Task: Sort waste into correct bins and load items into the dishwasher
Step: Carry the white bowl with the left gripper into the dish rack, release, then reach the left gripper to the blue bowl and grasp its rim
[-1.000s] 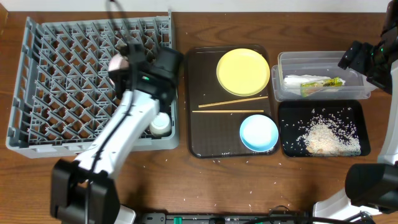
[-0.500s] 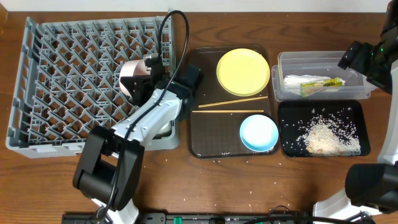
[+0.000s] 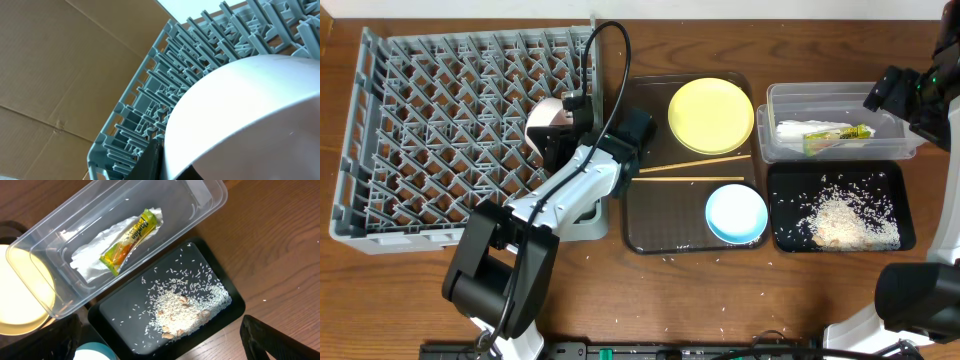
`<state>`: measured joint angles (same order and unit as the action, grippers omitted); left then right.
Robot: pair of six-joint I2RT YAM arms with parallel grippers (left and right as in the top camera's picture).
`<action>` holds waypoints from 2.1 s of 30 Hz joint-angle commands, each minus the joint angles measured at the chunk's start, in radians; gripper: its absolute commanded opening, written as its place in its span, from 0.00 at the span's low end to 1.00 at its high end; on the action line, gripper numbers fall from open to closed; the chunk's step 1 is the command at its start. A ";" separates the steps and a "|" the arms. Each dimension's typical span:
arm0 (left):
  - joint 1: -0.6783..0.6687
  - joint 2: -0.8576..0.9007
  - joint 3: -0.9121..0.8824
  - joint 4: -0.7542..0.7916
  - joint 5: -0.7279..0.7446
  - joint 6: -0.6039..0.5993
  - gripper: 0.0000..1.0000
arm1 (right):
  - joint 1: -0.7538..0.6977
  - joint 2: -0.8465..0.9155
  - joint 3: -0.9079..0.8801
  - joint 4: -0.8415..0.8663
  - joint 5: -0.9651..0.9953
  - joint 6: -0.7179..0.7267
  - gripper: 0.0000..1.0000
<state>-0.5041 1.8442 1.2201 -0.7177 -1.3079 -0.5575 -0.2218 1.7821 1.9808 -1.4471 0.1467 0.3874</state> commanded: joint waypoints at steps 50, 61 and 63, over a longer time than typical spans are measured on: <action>-0.204 -0.075 0.053 0.161 1.623 0.016 0.75 | 0.000 0.004 0.001 -0.001 0.006 0.016 0.99; -0.245 0.058 0.053 0.242 1.666 -0.016 0.72 | 0.000 0.004 0.001 -0.001 0.006 0.016 0.99; -0.255 0.059 0.054 0.242 1.640 -0.017 0.70 | 0.000 0.004 0.001 -0.001 0.006 0.016 0.99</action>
<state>-0.7353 1.9007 1.2591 -0.4786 0.3531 -0.5720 -0.2218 1.7821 1.9808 -1.4471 0.1467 0.3874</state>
